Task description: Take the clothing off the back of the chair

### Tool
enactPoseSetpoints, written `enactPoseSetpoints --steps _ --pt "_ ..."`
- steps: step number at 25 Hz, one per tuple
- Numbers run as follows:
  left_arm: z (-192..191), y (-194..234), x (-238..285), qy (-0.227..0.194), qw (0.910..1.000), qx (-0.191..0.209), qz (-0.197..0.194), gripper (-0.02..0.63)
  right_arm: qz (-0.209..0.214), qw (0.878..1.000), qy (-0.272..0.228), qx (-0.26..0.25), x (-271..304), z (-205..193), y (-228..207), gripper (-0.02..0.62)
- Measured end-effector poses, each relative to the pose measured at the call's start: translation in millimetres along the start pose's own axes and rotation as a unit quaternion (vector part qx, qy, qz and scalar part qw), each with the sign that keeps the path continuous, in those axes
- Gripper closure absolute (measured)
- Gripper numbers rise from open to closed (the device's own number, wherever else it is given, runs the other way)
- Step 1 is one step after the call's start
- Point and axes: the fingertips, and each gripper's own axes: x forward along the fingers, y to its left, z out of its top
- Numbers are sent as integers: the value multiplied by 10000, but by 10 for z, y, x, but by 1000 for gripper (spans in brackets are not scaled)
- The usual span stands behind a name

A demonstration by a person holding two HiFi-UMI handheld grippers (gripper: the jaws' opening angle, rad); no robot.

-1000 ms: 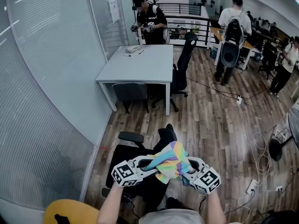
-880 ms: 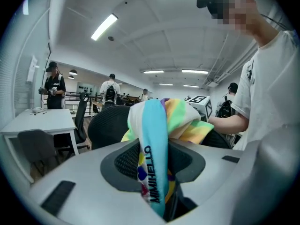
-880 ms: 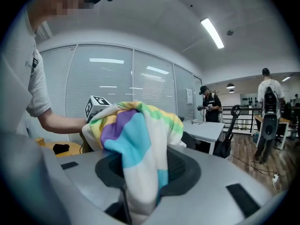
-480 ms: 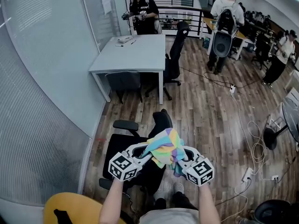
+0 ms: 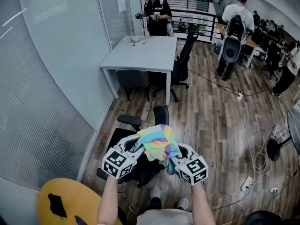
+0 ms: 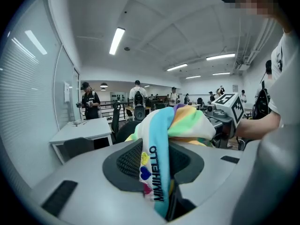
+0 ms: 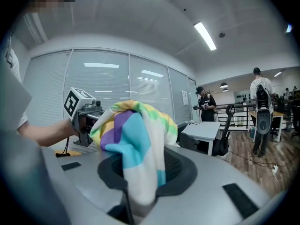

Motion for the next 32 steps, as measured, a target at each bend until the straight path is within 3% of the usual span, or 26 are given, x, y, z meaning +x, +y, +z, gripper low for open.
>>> enactPoseSetpoints --steps 7,12,21,32 --pt "312 -255 -323 -160 9978 202 611 474 344 9982 -470 -162 -270 296 171 485" --pt "555 -551 -543 -313 9961 299 774 474 497 9950 -856 -145 -532 491 275 486" --pt "838 -1284 -545 -673 9969 50 402 474 308 9901 -1371 -35 -1216 667 177 485" --pt "680 -2217 182 -723 9958 -396 -392 474 -463 9924 -1116 231 -2115 113 -435 483"
